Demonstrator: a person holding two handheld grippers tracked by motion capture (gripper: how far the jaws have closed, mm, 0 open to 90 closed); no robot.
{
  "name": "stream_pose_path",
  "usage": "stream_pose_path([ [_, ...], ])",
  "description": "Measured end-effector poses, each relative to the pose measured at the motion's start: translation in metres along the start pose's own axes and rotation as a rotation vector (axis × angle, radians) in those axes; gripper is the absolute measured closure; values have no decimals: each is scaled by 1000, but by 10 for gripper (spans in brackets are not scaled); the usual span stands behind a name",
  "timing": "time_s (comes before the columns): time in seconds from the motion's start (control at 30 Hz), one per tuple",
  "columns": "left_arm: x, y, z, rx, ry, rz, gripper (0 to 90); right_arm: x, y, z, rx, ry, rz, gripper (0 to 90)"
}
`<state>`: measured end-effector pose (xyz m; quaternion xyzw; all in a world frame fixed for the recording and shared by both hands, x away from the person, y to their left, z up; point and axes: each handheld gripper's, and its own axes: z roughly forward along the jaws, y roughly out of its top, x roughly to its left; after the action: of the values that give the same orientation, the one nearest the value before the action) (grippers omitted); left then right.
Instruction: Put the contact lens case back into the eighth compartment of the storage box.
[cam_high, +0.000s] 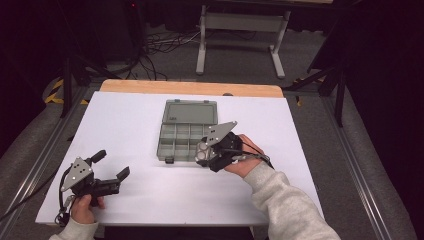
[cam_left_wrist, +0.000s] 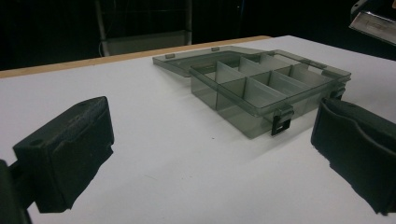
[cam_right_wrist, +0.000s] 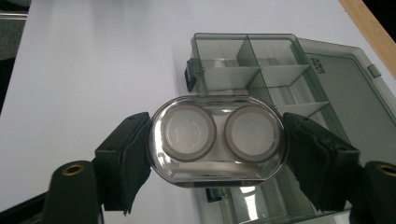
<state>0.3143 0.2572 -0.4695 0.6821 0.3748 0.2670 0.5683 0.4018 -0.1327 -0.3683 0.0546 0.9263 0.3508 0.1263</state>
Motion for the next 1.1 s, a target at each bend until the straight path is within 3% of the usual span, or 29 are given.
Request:
stream_pose_path([
  [1.1, 0, 0, 0, 0, 0, -3, 1, -39, -2, 7, 87, -69, -3, 268],
])
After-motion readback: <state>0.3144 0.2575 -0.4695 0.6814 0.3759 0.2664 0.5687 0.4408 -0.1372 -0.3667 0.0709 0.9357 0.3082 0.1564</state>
